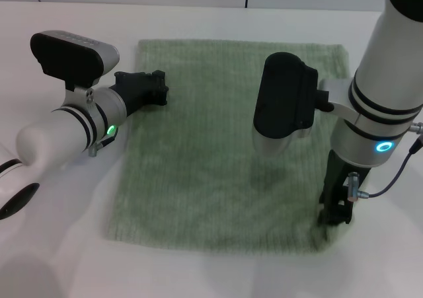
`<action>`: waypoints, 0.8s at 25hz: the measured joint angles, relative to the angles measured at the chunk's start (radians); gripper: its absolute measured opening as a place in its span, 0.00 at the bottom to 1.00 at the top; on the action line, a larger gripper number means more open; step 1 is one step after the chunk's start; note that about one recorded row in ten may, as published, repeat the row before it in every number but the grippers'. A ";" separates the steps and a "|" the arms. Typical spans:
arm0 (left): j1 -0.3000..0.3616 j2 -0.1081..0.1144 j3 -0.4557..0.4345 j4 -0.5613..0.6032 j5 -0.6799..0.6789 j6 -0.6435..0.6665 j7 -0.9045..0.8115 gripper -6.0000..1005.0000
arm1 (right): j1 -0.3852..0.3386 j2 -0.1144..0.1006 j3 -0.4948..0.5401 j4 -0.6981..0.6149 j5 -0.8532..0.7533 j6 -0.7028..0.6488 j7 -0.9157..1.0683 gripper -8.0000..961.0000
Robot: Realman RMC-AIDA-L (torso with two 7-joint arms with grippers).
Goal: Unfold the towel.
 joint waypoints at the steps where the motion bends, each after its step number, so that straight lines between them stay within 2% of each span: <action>1: 0.000 0.000 0.000 0.000 0.000 0.000 0.000 0.01 | 0.000 0.000 0.001 -0.011 0.000 0.000 -0.006 0.14; 8: -0.002 -0.001 0.000 -0.001 -0.002 0.000 0.000 0.01 | -0.011 0.001 0.056 -0.112 -0.001 -0.029 -0.027 0.32; 11: -0.001 -0.001 0.000 -0.001 -0.002 0.000 0.000 0.01 | -0.023 0.001 0.134 -0.171 0.037 -0.036 -0.055 0.46; 13: -0.001 -0.001 0.000 -0.001 -0.002 0.001 0.000 0.01 | -0.036 0.000 0.184 -0.217 0.054 -0.059 -0.064 0.46; 14: 0.000 -0.001 0.000 -0.002 -0.003 0.002 0.000 0.01 | -0.060 0.000 0.225 -0.256 0.046 -0.122 -0.066 0.46; 15: 0.000 -0.001 0.000 -0.002 -0.003 0.002 0.000 0.01 | -0.060 0.000 0.225 -0.256 0.046 -0.122 -0.066 0.46; 18: 0.002 -0.001 0.000 -0.002 -0.003 0.006 0.000 0.01 | -0.107 0.002 0.255 -0.282 0.013 -0.276 -0.066 0.46; 19: 0.003 0.000 0.000 -0.002 -0.004 0.007 0.000 0.01 | -0.150 0.004 0.260 -0.295 0.003 -0.395 -0.066 0.46; 20: 0.003 0.000 0.000 -0.002 -0.004 0.007 0.000 0.01 | -0.150 0.004 0.260 -0.295 0.003 -0.395 -0.066 0.46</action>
